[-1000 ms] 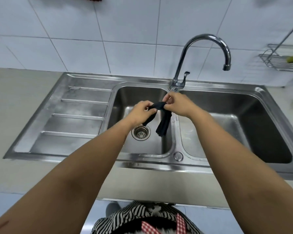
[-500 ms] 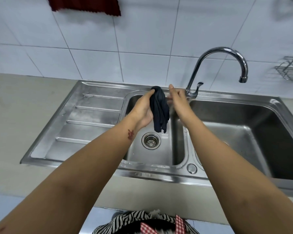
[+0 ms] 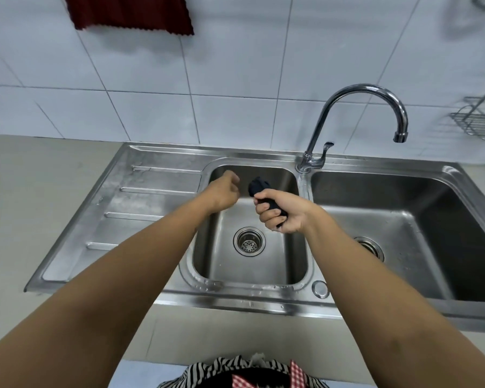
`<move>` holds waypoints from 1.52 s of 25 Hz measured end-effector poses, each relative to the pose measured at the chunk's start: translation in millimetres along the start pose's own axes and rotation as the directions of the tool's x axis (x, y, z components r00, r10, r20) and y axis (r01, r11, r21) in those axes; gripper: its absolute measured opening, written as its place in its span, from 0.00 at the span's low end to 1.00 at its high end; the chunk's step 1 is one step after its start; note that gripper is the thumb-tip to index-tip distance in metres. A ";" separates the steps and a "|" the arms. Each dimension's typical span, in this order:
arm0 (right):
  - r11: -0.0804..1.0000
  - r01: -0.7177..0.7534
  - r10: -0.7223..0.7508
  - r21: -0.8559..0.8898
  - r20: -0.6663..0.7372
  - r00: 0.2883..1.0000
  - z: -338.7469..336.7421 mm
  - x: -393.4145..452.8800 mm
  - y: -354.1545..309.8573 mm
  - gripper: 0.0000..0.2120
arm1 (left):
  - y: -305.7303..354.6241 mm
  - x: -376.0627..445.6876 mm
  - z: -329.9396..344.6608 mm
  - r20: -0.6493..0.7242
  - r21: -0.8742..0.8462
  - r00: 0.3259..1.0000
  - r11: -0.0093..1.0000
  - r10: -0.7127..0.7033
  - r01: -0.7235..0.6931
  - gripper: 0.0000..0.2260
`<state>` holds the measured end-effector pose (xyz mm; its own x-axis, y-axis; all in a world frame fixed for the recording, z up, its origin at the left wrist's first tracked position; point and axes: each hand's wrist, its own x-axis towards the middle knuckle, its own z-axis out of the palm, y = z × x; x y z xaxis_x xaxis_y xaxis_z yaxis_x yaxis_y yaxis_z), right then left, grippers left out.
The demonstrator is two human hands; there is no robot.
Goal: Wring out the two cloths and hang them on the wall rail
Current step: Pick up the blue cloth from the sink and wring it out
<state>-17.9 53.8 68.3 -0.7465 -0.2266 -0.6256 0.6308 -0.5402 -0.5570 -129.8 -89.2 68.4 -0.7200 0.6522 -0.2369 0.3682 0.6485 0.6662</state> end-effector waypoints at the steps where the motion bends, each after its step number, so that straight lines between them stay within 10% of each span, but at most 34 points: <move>1: 1.000 0.000 -0.002 0.029 0.065 0.998 1.2 -1.9 -2.5 0.07 | -8.8 1.7 0.8 -0.008 0.091 0.992 0.988 0.127 -0.125 0.27; 4: 0.998 -0.021 0.035 -0.055 0.271 0.962 11.9 -7.5 -12.9 0.07 | -13.8 -1.9 15.5 -0.102 0.178 0.892 0.891 0.440 -0.418 0.37; 8: 0.971 -0.056 0.148 -0.233 0.400 0.905 23.3 -13.9 -29.6 0.09 | 7.0 -2.5 10.2 -0.389 0.264 0.718 0.816 0.578 -0.514 0.15; 12: 0.823 -0.153 0.245 -0.548 0.097 0.965 20.6 -15.0 -35.3 0.14 | 6.6 10.8 -18.6 -0.073 0.507 0.766 0.685 0.638 -0.523 0.12; 16: 0.405 -0.294 0.084 -0.866 -0.285 0.955 20.5 -7.0 -33.5 0.11 | 19.2 10.7 -25.9 0.260 0.719 0.896 0.547 0.359 -0.428 0.06; 21: -0.214 -0.434 -0.312 -0.875 -0.360 0.880 17.8 7.9 -27.0 0.13 | 27.3 5.6 1.5 0.241 0.745 0.962 0.610 0.128 -0.268 0.08; 25: -0.441 -0.421 -0.548 -0.793 -0.134 0.826 8.2 15.6 -13.2 0.11 | 22.5 4.9 13.3 0.283 0.509 0.959 0.852 -0.029 -0.125 0.07; 28: -0.532 -0.345 -0.630 -0.773 0.089 0.771 -3.9 13.9 -9.8 0.12 | 20.9 -9.6 19.9 0.384 -0.041 0.913 0.986 -0.135 0.164 0.09; 35: -0.540 -0.260 -0.748 -0.801 0.315 0.584 -9.2 6.5 -10.0 0.06 | 33.1 -35.7 38.9 0.552 -0.746 0.833 0.430 -0.029 0.509 0.17; 38: -0.529 -0.274 -0.769 -0.803 0.317 0.555 -6.7 5.7 -14.0 0.05 | 35.1 -35.2 40.4 0.485 -0.790 0.874 0.416 -0.025 0.450 0.14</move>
<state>-29.5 65.5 68.8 -0.9667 0.0322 0.2540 0.0405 0.9988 0.0274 -67.7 -73.6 71.6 -0.3536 0.7445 -0.5663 -0.6356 0.2529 0.7294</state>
